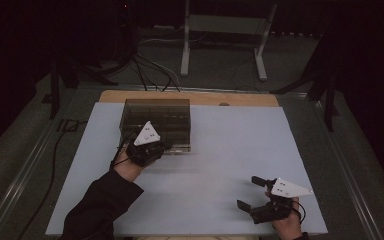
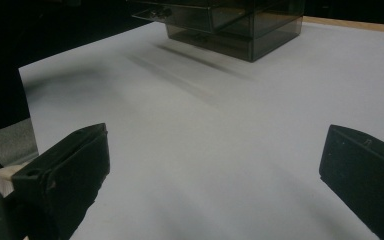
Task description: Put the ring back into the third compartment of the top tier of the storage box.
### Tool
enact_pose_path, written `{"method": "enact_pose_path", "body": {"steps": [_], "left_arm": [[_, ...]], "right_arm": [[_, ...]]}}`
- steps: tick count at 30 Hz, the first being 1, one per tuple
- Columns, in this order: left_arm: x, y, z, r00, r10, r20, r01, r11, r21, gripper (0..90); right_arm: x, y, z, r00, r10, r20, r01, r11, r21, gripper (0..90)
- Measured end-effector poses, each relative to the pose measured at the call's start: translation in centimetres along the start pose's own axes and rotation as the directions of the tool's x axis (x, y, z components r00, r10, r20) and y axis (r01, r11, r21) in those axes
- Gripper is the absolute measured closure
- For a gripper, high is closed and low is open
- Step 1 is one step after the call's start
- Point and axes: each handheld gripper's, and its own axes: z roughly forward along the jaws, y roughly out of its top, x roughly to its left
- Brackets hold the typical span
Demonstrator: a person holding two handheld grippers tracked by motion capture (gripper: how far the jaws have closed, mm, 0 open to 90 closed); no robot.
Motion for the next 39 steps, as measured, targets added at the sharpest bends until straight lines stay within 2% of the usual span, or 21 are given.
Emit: {"method": "enact_pose_path", "body": {"steps": [11, 21, 27, 32, 34, 36, 37, 38, 39], "left_arm": [[0.6, 1.3, 0.8, 1.0000, -0.009, 0.001, 0.009, 0.9998, -0.019, 89.8], [1.4, 1.6, 1.2, 0.9989, -0.047, -0.005, 0.047, 0.9980, -0.042, 89.8], [1.8, 1.8, 1.7, 0.9971, -0.063, -0.042, 0.062, 0.9978, -0.024, 89.9], [2.1, 2.7, 1.4, 0.9959, -0.073, -0.052, 0.069, 0.9949, -0.073, 89.8], [2.1, 3.0, 1.5, 0.9938, -0.080, -0.077, 0.074, 0.9940, -0.080, 89.8], [2.1, 2.9, 2.3, 0.9920, -0.088, -0.090, 0.083, 0.9946, -0.063, 89.7], [2.3, 2.6, 3.3, 0.9928, -0.093, -0.075, 0.091, 0.9955, -0.023, 88.4], [2.6, 2.2, 4.4, 0.9928, -0.106, -0.057, 0.107, 0.9939, 0.027, 82.7], [2.7, 1.9, 5.1, 0.9915, -0.118, -0.056, 0.121, 0.9914, 0.051, 69.3]], "right_arm": [[0.0, 0.0, 0.0, 1.0000, 0.003, 0.001, -0.003, 1.0000, -0.001, 0.0], [0.0, 0.0, 0.0, 1.0000, 0.006, 0.000, -0.006, 1.0000, -0.003, 0.0], [0.1, -0.1, 0.1, 1.0000, 0.005, -0.003, -0.005, 1.0000, -0.001, 0.0], [0.1, -0.1, 0.1, 1.0000, 0.003, -0.004, -0.003, 1.0000, 0.001, 0.0], [0.0, -0.1, 0.1, 1.0000, 0.005, -0.005, -0.005, 1.0000, 0.002, 0.0], [0.1, -0.1, 0.1, 1.0000, 0.003, -0.004, -0.003, 1.0000, 0.002, 0.0], [0.1, -0.1, 0.1, 1.0000, 0.003, -0.005, -0.003, 1.0000, 0.002, 0.0], [0.1, -0.1, 0.1, 1.0000, 0.004, -0.007, -0.004, 1.0000, 0.002, 0.0], [0.1, -0.1, 0.1, 1.0000, 0.006, -0.008, -0.006, 1.0000, 0.004, 0.0]]}}
